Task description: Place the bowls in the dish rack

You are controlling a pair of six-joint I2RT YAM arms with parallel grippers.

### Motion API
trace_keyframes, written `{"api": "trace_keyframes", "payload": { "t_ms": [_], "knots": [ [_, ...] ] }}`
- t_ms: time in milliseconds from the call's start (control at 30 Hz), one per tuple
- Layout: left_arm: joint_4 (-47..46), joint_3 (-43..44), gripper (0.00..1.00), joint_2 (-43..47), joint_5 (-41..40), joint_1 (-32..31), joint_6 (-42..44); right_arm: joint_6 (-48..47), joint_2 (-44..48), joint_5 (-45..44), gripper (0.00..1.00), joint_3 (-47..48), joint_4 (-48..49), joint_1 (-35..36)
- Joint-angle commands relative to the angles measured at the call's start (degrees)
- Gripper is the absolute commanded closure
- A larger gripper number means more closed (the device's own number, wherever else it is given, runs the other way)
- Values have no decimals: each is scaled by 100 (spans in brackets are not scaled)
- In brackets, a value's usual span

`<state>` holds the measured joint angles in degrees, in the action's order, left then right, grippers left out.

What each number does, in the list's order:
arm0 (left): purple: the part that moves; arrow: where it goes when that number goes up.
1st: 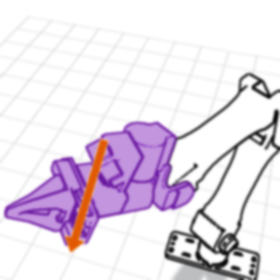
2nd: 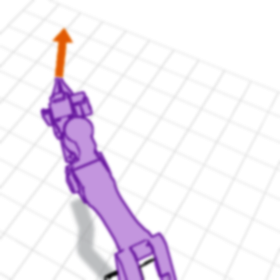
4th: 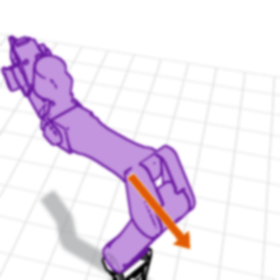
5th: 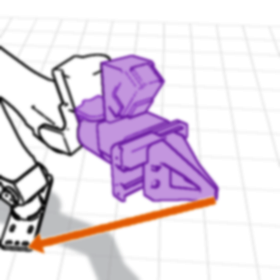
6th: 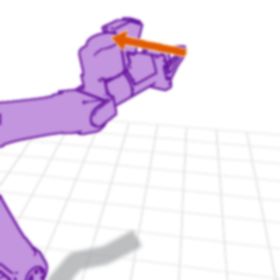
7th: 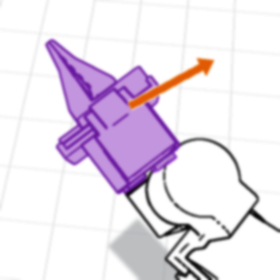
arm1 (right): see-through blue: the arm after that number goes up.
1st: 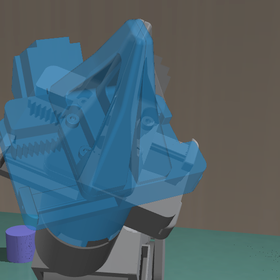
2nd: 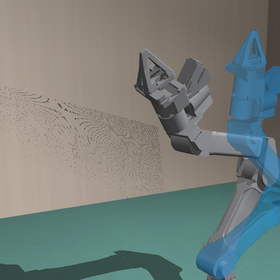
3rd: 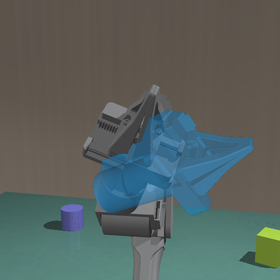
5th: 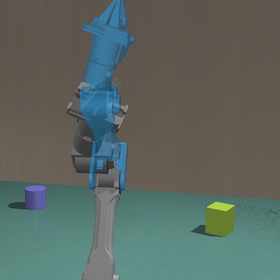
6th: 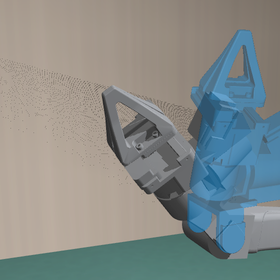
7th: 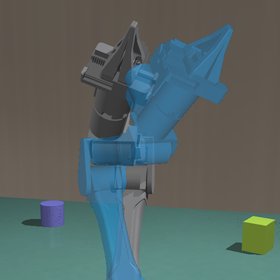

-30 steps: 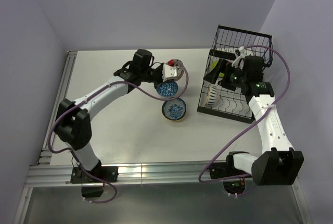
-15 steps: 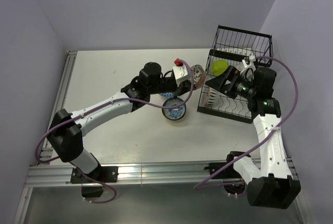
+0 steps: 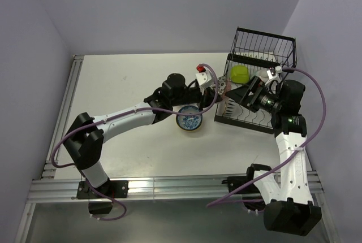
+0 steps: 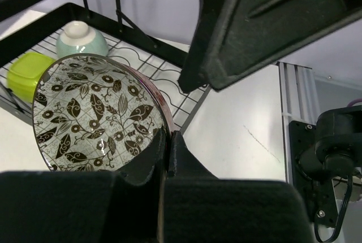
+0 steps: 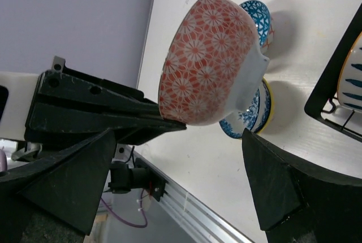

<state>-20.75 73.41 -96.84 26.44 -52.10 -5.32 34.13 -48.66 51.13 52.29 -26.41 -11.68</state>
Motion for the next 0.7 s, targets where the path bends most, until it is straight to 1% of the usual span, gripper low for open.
{"api": "trace_keyframes", "payload": {
  "t_ms": [0,267,500,667],
  "knots": [
    [-834,411,100,69,-51,-152,-127,217,-55,11,0,-17,189,-45],
    [-930,429,100,42,-182,-292,-162,797,-187,90,0,-158,532,-71],
    [-956,490,100,16,-218,-371,-101,657,-354,90,0,-26,330,-80],
    [-913,569,100,-11,-157,-371,-65,402,-328,-148,0,0,119,-80]
  ]
}}
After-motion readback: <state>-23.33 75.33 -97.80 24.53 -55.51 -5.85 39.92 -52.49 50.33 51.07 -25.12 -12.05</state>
